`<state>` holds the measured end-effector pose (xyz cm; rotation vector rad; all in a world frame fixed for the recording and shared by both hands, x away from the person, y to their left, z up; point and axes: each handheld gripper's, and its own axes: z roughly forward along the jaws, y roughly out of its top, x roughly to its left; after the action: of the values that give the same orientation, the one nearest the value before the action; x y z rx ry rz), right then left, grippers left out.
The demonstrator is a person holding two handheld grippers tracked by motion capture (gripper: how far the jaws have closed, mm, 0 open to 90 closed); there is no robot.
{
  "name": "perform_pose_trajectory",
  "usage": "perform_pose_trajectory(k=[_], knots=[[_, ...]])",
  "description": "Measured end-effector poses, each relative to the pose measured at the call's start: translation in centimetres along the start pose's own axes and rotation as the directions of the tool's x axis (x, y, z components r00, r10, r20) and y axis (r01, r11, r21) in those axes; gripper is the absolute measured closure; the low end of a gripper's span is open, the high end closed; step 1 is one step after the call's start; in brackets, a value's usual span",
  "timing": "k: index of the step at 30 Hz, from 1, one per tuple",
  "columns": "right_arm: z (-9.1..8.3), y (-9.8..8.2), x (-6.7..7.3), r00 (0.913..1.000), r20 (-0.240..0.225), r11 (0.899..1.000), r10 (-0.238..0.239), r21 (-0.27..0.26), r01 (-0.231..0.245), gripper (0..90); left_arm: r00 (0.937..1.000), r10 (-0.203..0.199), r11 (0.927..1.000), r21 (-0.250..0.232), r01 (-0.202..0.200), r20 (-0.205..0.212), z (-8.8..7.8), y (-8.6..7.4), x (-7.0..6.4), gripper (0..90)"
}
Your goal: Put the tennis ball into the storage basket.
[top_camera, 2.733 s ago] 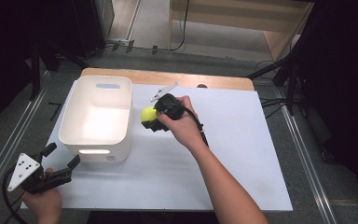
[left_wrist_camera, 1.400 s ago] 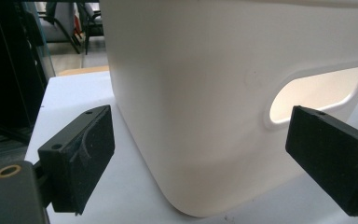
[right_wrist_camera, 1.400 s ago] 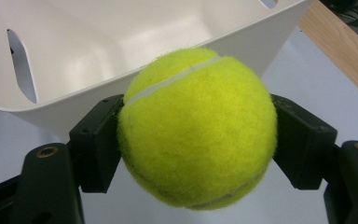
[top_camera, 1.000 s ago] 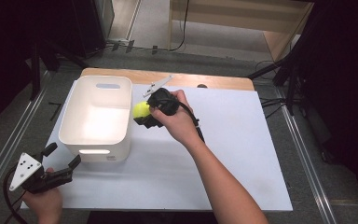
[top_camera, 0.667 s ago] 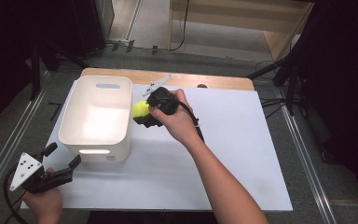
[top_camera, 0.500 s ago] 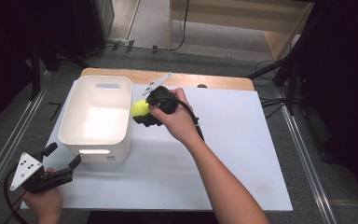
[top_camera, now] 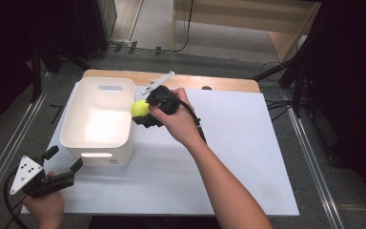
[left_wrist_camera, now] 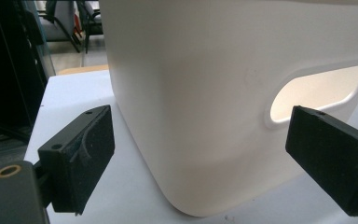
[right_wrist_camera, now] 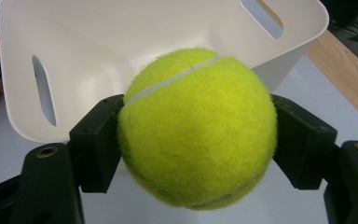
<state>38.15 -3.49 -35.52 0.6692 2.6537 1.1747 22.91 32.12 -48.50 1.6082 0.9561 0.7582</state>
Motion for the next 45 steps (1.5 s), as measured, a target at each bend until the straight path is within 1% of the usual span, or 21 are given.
perform_pose_trajectory(k=[3, 4, 8, 14, 19, 20, 24, 28, 29, 31, 32, 36, 37, 38, 45], knots=[[0.1, 0.2, 0.1, 1.0000, -0.002, 1.000, 0.006, 0.001, -0.006, 24.3, 1.0000, -0.005, 1.0000, -0.002, 0.005, 0.000, 0.0, 0.0, 0.0, 7.9], [0.3, 0.4, 0.2, 1.0000, -0.007, 1.000, -0.004, 0.000, 0.004, 24.3, 1.0000, -0.006, 1.0000, -0.002, 0.006, -0.001, 0.0, 0.0, 0.0, 7.9], [0.4, 0.6, 0.4, 0.9999, -0.013, 1.000, -0.003, -0.002, 0.003, 24.3, 1.0000, 0.003, 1.0000, 0.002, -0.003, -0.002, 0.0, 0.0, 0.0, 7.9], [0.7, 0.8, 0.5, 0.9998, -0.015, 1.000, -0.015, -0.002, 0.015, 24.3, 1.0000, 0.002, 1.0000, 0.002, -0.002, -0.001, 0.0, 0.0, 0.0, 7.9], [0.9, 1.1, 0.8, 0.9997, -0.019, 1.000, -0.013, -0.001, 0.013, 24.3, 1.0000, 0.007, 0.9999, 0.009, -0.007, -0.006, 0.1, 0.0, -0.1, 7.9], [1.0, 1.1, 0.9, 0.9994, -0.025, 1.000, -0.025, -0.002, 0.025, 24.3, 1.0000, 0.005, 1.0000, 0.008, -0.005, -0.006, 0.1, 0.0, -0.1, 7.9], [1.2, 1.2, 0.8, 0.9995, -0.028, 1.000, -0.016, -0.014, 0.016, 24.3, 1.0000, 0.004, 1.0000, 0.007, -0.004, -0.004, 0.1, 0.0, -0.1, 7.9], [1.2, 1.4, 0.9, 0.9995, -0.026, 1.000, -0.017, -0.012, 0.017, 24.3, 1.0000, 0.002, 1.0000, 0.006, -0.002, -0.006, 0.1, 0.0, -0.1, 7.9], [1.2, 1.4, 1.0, 0.9996, -0.026, 1.000, -0.011, -0.011, 0.011, 24.3, 1.0000, 0.002, 1.0000, 0.006, -0.002, -0.006, 0.1, 0.0, -0.1, 7.9], [1.3, 1.5, 1.1, 0.9992, -0.029, 1.000, -0.026, -0.013, 0.025, 24.3, 1.0000, 0.002, 1.0000, 0.005, -0.002, -0.006, 0.1, 0.0, -0.1, 7.9], [1.3, 1.6, 1.1, 0.9993, -0.030, 1.000, -0.020, -0.013, 0.020, 24.3, 1.0000, 0.002, 1.0000, 0.005, -0.002, -0.006, 0.1, 0.0, -0.1, 7.9], [1.6, 1.9, 1.3, 0.9988, -0.038, 0.999, -0.030, -0.016, 0.030, 24.3, 1.0000, 0.002, 1.0000, 0.007, -0.002, -0.007, 0.1, 0.0, -0.1, 7.9], [1.6, 1.9, 1.4, 0.9989, -0.040, 1.000, -0.023, -0.015, 0.023, 24.3, 1.0000, 0.004, 1.0000, 0.009, -0.004, -0.006, 0.1, 0.0, -0.1, 7.9], [1.8, 2.0, 1.4, 0.9986, -0.041, 0.999, -0.034, -0.019, 0.033, 24.3, 1.0000, 0.005, 0.9999, 0.009, -0.005, -0.006, 0.1, 0.0, -0.1, 7.9], [2.6, 2.6, 1.9, 0.9977, -0.052, 0.999, -0.044, -0.017, 0.043, 24.3, 1.0000, 0.002, 1.0000, 0.006, -0.002, -0.005, 0.1, 0.0, -0.1, 7.9]])
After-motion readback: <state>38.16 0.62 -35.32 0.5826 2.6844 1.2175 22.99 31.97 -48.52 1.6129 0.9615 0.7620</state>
